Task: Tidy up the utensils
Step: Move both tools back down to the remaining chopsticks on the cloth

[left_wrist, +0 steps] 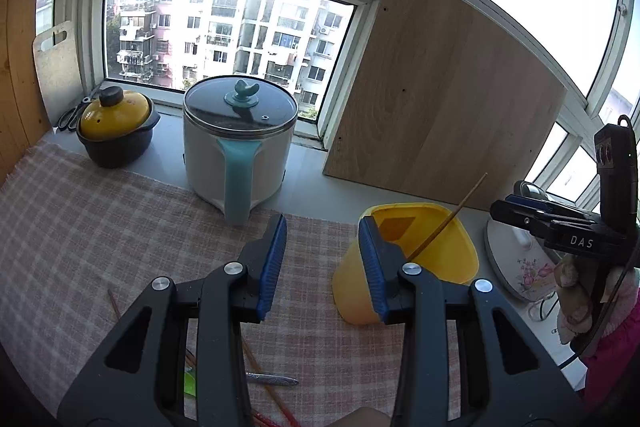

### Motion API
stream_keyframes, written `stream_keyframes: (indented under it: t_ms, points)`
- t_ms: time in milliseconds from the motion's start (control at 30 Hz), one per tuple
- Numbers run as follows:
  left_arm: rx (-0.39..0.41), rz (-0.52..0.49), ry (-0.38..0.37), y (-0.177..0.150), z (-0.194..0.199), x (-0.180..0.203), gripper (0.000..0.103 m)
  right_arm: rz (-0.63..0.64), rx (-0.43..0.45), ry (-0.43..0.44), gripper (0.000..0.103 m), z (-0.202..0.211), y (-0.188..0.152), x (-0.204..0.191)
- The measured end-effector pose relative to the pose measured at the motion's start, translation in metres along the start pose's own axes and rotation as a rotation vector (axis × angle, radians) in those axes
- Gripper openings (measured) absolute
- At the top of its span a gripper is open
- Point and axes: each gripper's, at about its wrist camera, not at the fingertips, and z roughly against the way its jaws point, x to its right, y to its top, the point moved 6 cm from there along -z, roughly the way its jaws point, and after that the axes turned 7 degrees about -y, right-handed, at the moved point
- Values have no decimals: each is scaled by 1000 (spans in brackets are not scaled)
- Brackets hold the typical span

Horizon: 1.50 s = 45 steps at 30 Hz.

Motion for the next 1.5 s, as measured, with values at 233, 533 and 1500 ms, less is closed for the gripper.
stream_keyframes:
  t_ms: [233,533,1500]
  points:
    - [13,49,96,-23,43,-60,42,48,55,64,69,30,-8,-39]
    - [-102,138,176,-76,59,-121,42,178,29,209,69,29,-48,-119]
    - [-297,276,265,-166,-3,-195,14,387,-398,346,25,-135,-115,-243]
